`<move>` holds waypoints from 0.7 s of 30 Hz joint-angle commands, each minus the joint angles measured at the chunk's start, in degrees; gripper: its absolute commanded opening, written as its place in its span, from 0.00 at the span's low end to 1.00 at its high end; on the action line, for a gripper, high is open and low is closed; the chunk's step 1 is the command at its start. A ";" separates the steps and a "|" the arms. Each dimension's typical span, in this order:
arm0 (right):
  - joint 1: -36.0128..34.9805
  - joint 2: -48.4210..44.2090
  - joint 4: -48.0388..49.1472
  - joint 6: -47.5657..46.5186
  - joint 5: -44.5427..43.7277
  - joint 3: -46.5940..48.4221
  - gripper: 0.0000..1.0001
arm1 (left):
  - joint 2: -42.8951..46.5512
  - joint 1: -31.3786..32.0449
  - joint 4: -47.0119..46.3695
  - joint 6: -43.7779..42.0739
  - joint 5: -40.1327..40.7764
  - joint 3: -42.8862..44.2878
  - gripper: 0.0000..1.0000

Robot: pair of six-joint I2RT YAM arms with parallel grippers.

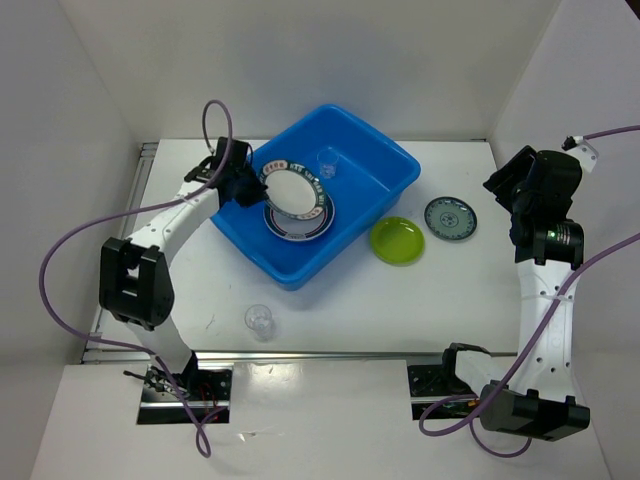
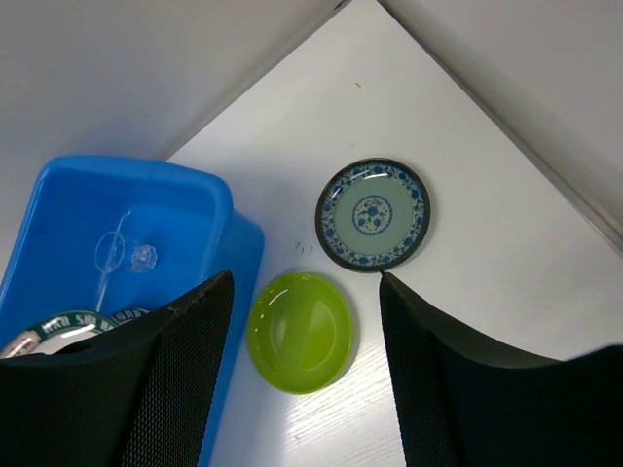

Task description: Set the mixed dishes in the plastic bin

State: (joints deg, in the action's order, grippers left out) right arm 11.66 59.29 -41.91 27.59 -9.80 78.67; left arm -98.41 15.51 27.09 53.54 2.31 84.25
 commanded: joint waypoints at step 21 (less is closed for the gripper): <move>-1.20 0.39 3.24 -0.17 0.13 0.16 0.67 | -10.48 3.65 -0.11 -5.64 0.59 -0.14 0.26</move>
State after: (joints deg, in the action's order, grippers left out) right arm 11.25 59.40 -41.58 27.59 -9.80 78.67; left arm -106.43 18.17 25.82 50.28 2.79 82.76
